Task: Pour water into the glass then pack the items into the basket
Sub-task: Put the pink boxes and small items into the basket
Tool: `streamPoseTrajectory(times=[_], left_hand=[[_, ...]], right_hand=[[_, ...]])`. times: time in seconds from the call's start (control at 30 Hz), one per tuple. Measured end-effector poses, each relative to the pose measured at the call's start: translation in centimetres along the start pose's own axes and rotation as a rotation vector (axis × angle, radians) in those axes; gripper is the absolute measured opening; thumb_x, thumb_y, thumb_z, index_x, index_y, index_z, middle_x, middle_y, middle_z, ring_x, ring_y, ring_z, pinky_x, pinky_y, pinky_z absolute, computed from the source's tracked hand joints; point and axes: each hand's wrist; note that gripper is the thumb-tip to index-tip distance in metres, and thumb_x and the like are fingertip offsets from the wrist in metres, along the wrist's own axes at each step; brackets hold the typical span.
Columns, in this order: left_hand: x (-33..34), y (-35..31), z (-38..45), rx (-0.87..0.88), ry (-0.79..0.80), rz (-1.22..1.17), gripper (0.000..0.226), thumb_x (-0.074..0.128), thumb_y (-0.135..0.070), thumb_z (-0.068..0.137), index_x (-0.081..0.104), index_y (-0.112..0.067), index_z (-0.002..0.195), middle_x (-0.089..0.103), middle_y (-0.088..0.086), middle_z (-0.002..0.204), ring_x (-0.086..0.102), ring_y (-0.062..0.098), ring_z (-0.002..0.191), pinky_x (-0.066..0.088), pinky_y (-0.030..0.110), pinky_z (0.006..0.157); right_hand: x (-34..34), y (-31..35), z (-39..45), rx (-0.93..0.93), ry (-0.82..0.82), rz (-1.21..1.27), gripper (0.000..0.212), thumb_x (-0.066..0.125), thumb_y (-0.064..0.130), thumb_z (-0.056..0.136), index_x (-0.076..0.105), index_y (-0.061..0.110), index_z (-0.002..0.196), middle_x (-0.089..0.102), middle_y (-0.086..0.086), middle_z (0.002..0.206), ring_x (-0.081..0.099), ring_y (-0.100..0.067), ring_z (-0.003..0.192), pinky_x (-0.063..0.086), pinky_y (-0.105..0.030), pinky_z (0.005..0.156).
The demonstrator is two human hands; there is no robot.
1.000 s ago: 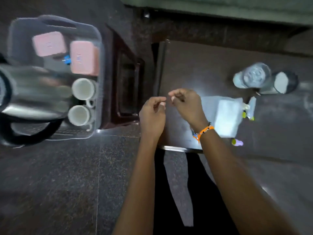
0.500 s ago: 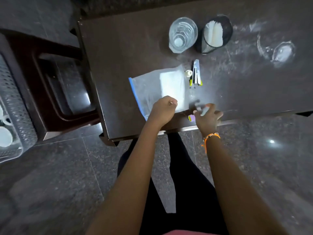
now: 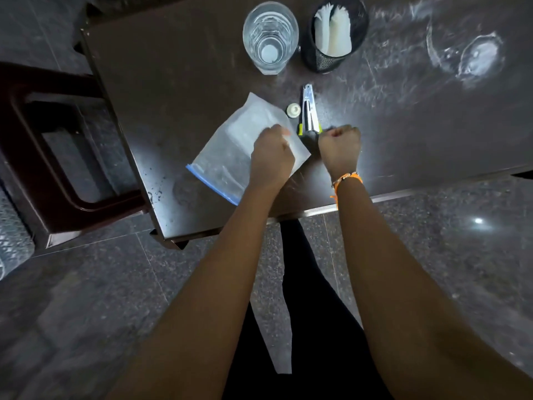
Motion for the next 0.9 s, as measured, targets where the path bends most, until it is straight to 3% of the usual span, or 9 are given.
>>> streamPoseTrajectory(times=[0.07, 0.13, 0.37, 0.5, 0.67, 0.83, 0.9], left_hand=[[0.0, -0.9, 1.4, 0.049, -0.067, 0.057, 0.038, 0.042, 0.006, 0.086, 0.054, -0.004, 0.121, 0.055, 0.016, 0.123, 0.053, 0.028, 0.114, 0.038, 0.030, 0.093], [-0.1, -1.2, 2.6, 0.103, -0.090, 0.123, 0.041, 0.043, 0.009, 0.083, 0.054, -0.005, 0.120, 0.052, 0.015, 0.125, 0.053, 0.028, 0.114, 0.039, 0.030, 0.092], [0.5, -1.6, 5.0, 0.199, -0.083, 0.322, 0.034, 0.054, 0.002, 0.086, 0.055, -0.007, 0.119, 0.051, 0.011, 0.130, 0.056, 0.028, 0.115, 0.044, 0.031, 0.092], [1.3, -1.7, 5.9, 0.191, -0.101, 0.359, 0.036, 0.060, -0.001, 0.085, 0.053, -0.008, 0.119, 0.051, 0.011, 0.131, 0.056, 0.029, 0.114, 0.045, 0.035, 0.090], [1.6, -2.0, 7.0, 0.241, -0.110, 0.439, 0.024, 0.052, -0.003, 0.090, 0.058, -0.006, 0.112, 0.056, 0.013, 0.122, 0.057, 0.031, 0.109, 0.047, 0.038, 0.085], [0.9, -2.3, 7.3, 0.246, -0.192, 0.285, 0.020, 0.053, -0.005, 0.089, 0.063, -0.004, 0.106, 0.062, 0.013, 0.116, 0.061, 0.029, 0.103, 0.046, 0.033, 0.082], [0.2, -2.2, 6.4, 0.237, -0.251, 0.137, 0.018, 0.057, -0.006, 0.086, 0.064, -0.003, 0.103, 0.063, 0.012, 0.113, 0.060, 0.027, 0.101, 0.040, 0.023, 0.077]], right_hand=[[-0.1, 0.7, 1.0, -0.055, 0.014, -0.013, 0.009, 0.056, 0.012, 0.077, 0.060, 0.004, 0.074, 0.058, -0.020, 0.107, 0.060, -0.036, 0.093, 0.042, -0.029, 0.078], [0.1, 1.0, 1.7, -0.147, 0.059, -0.071, 0.005, 0.058, 0.010, 0.076, 0.056, 0.012, 0.073, 0.057, -0.017, 0.105, 0.059, -0.033, 0.093, 0.043, -0.030, 0.083], [0.7, 1.1, 1.7, -0.264, 0.019, -0.148, 0.036, 0.039, -0.013, 0.076, 0.059, -0.001, 0.103, 0.053, -0.020, 0.117, 0.056, -0.036, 0.099, 0.046, -0.043, 0.087], [0.8, 0.4, 1.5, -0.266, 0.045, -0.169, 0.027, 0.043, -0.006, 0.084, 0.059, 0.000, 0.105, 0.052, -0.018, 0.121, 0.052, -0.035, 0.104, 0.042, -0.039, 0.094], [0.7, 0.0, 1.7, -0.276, 0.078, -0.157, 0.020, 0.054, 0.002, 0.084, 0.059, 0.003, 0.104, 0.052, -0.016, 0.119, 0.053, -0.033, 0.104, 0.042, -0.034, 0.092], [0.5, 0.4, 1.1, -0.283, 0.067, -0.110, 0.029, 0.045, -0.008, 0.080, 0.058, -0.001, 0.105, 0.050, -0.020, 0.119, 0.055, -0.036, 0.102, 0.045, -0.041, 0.094], [0.5, 0.8, 0.5, -0.281, 0.046, -0.061, 0.033, 0.039, -0.013, 0.079, 0.056, -0.003, 0.106, 0.051, -0.022, 0.117, 0.054, -0.033, 0.102, 0.042, -0.026, 0.087]])
Point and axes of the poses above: each hand's wrist, its own z-axis towards the middle knuckle, its own x-axis out of the palm, y = z × x
